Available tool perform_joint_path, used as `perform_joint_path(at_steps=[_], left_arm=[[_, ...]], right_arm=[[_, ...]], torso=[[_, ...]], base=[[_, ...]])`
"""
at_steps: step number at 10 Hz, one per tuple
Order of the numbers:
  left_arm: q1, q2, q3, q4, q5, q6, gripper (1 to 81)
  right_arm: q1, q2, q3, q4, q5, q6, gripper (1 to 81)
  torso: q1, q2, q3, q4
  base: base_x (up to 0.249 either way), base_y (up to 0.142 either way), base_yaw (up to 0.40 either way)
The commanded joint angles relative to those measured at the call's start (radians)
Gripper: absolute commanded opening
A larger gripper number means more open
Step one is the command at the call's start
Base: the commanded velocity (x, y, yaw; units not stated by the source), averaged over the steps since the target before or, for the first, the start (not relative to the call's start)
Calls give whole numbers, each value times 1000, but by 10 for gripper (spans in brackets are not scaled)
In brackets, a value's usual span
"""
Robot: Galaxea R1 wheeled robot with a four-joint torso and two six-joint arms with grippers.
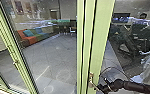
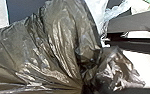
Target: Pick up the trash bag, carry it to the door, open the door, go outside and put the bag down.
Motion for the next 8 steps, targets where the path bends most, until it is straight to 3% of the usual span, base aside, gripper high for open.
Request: perform_joint_path(at_steps=[1,6,8], left_arm=[[-24,1,7,-15,94,-4,10],[-24,4,7,-15,94,-4,10],[-24,5,7,-15,94,-4,10]], right_arm=[[120,-31,-64,-43,-157,85,811],[148,-82,8,-45,-151,85,811],[151,-117,37,-46,-114,83,811]], torso=[[0,0,0,0],[-5,-2,0,-2],[-5,-2,0,-2]], base=[[140,0,0],[143,0,0],[142,0,0]])
